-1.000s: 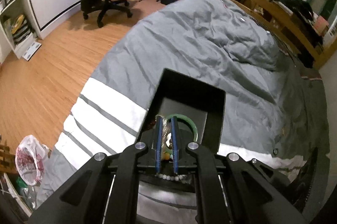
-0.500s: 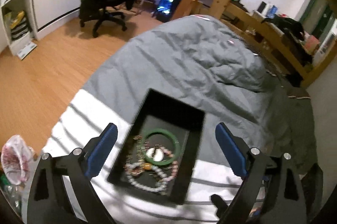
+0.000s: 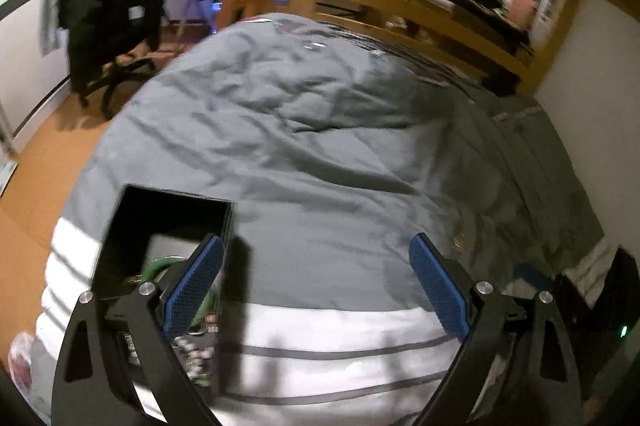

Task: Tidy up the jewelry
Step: 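Withdraw both tools from the box toward the remaining ring and charm, then close the left tool on the second silver ring while the right tool closes on the gold flower charm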

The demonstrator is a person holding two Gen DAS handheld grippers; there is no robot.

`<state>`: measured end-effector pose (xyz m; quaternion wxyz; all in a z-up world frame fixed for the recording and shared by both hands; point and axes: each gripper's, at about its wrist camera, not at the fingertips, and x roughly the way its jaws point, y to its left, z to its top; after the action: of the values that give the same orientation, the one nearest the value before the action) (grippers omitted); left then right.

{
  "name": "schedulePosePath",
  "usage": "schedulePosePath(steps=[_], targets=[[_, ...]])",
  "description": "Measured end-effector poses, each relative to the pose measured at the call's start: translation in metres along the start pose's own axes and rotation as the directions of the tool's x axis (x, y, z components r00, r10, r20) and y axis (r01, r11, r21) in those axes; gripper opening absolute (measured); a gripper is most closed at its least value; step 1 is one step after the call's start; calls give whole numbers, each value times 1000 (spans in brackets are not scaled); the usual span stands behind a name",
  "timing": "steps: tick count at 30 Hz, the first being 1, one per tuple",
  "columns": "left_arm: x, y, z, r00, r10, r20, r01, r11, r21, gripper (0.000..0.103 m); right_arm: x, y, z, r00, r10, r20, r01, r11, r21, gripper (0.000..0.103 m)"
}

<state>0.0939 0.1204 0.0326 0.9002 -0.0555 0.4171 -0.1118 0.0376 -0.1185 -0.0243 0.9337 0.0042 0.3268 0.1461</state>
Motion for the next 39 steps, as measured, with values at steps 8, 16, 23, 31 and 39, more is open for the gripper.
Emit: schedulePosePath(steps=[8,16,23,31,39], targets=[[22,-63,-25,994,-100,-53,108,976,188,92,-4,-59,-2,994,-102,27,101,994,37,96],[54,-129,-64,968,-203,-145,246,879,408,92,36,-87,1,997,-72,-30,71,997,-30,76],[110,-156,-88,950,-204,-238,297,831,470,69,73,-93,-3,997,44,-68,-46,999,-22,59],[140,-151,-96,955,-183,-235,271,859,434,61,103,-102,-9,985,155,-75,-153,987,40,54],[144,-145,-93,948,-184,-260,278,875,396,50,120,-98,-13,986,55,-157,-54,998,10,35]])
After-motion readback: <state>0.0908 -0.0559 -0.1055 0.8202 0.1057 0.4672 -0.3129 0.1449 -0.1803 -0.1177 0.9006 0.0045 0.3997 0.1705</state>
